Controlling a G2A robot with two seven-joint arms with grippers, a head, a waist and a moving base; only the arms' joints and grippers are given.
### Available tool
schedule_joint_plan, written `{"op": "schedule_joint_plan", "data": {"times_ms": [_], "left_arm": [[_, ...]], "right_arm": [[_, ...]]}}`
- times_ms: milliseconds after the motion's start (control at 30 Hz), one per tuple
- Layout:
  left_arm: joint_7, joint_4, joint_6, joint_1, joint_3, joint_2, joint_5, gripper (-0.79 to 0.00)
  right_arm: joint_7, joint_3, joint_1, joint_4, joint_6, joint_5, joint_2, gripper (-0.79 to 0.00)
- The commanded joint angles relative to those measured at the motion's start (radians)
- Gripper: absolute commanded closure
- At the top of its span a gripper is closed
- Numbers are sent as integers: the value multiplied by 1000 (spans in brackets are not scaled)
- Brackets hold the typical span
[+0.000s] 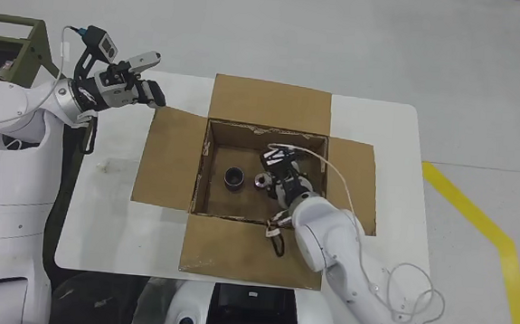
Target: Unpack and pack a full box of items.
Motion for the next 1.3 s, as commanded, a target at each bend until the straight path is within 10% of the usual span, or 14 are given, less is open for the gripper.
{"op": "schedule_joint_plan", "data": {"times_ms": [0,400,1267], "left_arm": [[0,0,0,0,0,0,0,-785],[0,0,0,0,0,0,0,-785],[0,0,0,0,0,0,0,-785]], "right_arm": [[5,-5,18,24,8,1,-6,0],[44,-12,118,164,61,17,-39,0],[86,1,136,234,42,12,-70,-299]]}}
